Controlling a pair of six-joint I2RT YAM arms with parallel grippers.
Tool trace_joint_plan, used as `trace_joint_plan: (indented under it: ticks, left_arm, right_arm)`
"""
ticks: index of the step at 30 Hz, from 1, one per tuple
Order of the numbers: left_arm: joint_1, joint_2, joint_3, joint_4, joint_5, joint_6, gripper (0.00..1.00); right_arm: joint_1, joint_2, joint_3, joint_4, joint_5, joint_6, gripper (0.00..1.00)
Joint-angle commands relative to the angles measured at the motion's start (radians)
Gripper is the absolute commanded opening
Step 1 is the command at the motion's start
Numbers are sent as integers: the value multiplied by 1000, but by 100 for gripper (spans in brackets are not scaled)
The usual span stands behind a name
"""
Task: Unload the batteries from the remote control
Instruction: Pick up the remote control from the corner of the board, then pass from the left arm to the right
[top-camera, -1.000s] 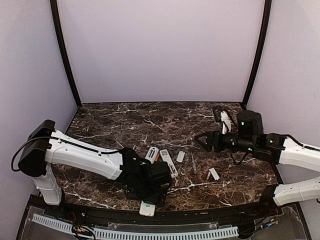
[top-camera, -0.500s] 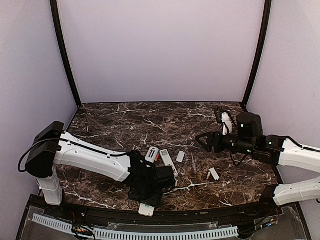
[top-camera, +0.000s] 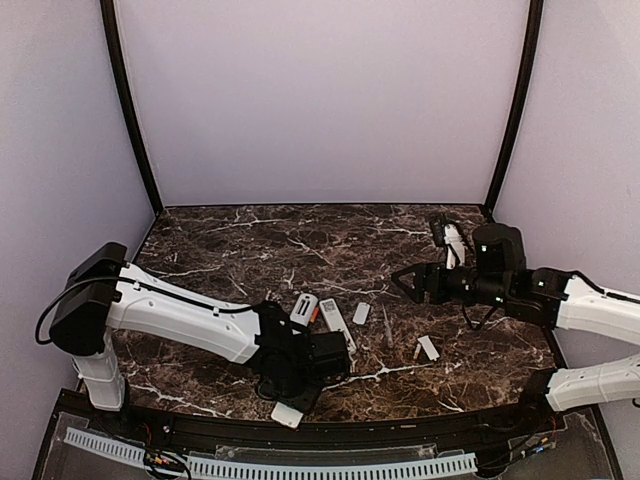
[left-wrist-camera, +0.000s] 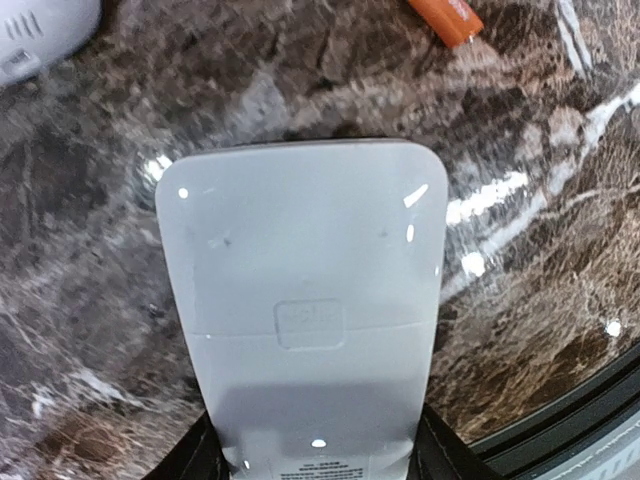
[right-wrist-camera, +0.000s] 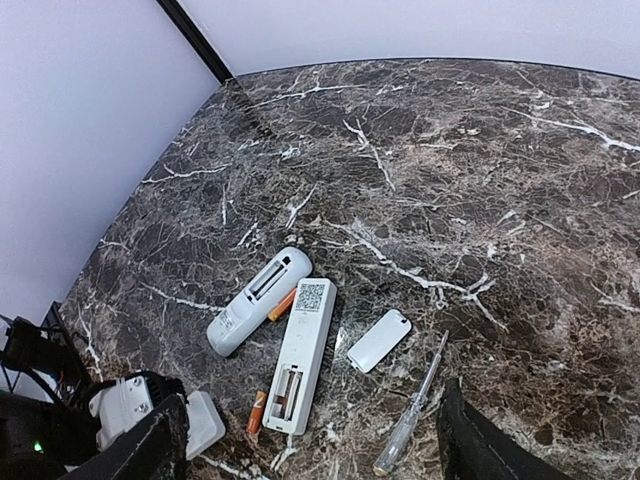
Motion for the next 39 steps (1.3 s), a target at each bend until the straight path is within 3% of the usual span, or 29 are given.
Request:
trace_joint_plan:
  ticks: [1, 8, 14, 17, 23, 30, 34, 39]
  left_arm:
    - [17, -104, -6, -29, -165, 153, 31]
    - [37, -201, -2, 108, -240, 457, 30]
    - [99, -251, -9, 321, -78, 708, 29]
    - [129, -249, 10, 367, 23, 808, 27]
    - [154, -214, 56, 379, 97, 929, 26]
    - [165, -196, 82, 392, 189, 995, 26]
    - [167, -176, 108, 376, 192, 1021, 25]
    - [178, -143, 141, 353, 174, 1044, 25]
  right_arm:
    - [-45, -34, 32, -72, -122, 39, 83]
    - [-102, 1, 27, -104, -398, 117, 82]
    - [-99, 112, 52, -70, -635, 146, 76]
    - [-89, 168, 71, -66, -706, 148, 66]
    - [-54, 236, 106, -57, -744, 166, 63]
    - [-48, 332, 100, 72, -764, 264, 58]
    - [-46, 377, 114, 129, -796, 299, 46]
    - [-40, 401, 127, 129, -817, 324, 15]
